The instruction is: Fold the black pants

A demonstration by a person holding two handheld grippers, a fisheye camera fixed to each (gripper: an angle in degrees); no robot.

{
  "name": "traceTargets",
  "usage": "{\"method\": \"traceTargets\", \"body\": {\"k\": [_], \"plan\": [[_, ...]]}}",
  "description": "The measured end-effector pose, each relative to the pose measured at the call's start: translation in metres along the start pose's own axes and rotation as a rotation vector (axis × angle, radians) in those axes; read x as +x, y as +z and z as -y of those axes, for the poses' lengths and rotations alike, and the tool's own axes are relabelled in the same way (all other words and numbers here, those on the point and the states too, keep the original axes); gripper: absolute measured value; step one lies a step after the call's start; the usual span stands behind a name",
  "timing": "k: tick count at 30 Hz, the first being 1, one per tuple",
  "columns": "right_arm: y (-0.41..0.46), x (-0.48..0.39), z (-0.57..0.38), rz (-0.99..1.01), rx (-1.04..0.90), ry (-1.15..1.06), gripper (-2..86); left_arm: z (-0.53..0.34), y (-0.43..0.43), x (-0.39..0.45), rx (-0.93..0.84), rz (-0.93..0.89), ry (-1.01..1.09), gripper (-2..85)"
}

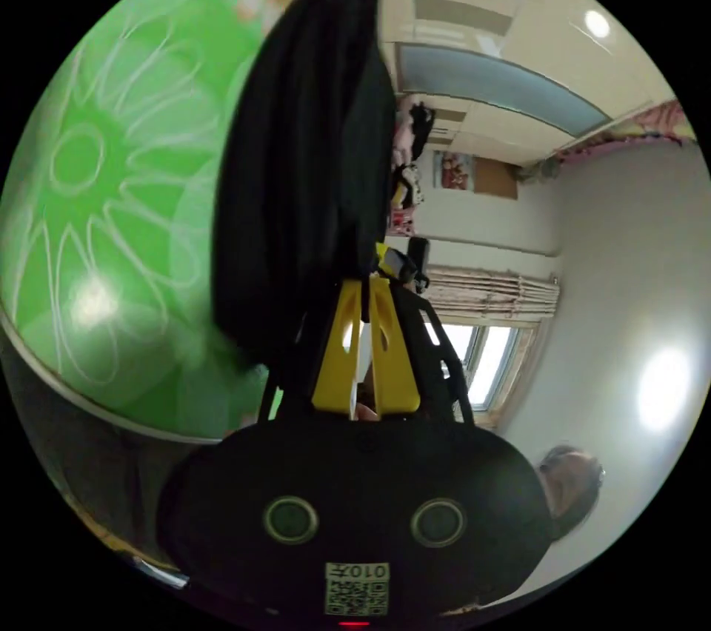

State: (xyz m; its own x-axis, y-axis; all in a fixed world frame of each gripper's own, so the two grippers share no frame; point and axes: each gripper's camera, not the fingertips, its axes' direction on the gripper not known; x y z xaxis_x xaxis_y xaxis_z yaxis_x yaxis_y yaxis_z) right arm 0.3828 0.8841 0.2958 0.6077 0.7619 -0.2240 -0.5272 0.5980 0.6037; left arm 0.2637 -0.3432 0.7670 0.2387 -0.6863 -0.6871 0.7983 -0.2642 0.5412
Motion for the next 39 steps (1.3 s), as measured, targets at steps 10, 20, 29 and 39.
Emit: {"method": "traceTargets", "body": {"k": [10, 20, 29, 39], "plan": [[-0.019, 0.0, -0.035, 0.197, 0.142, -0.043, 7.5, -0.033, -0.02, -0.003, 0.039, -0.041, 0.032, 0.0], [-0.034, -0.002, -0.051, -0.015, 0.192, -0.051, 13.4, -0.025, -0.061, 0.009, 0.204, 0.253, 0.106, 0.2], [-0.036, -0.002, -0.058, -0.026, 0.071, -0.059, 5.9, -0.024, 0.005, -0.001, 0.046, 0.227, 0.119, -0.1], [-0.096, 0.014, -0.181, -0.174, -0.134, -0.072, 5.5, -0.098, 0.141, 0.03, -0.524, 0.034, 0.377, 0.3]]}}
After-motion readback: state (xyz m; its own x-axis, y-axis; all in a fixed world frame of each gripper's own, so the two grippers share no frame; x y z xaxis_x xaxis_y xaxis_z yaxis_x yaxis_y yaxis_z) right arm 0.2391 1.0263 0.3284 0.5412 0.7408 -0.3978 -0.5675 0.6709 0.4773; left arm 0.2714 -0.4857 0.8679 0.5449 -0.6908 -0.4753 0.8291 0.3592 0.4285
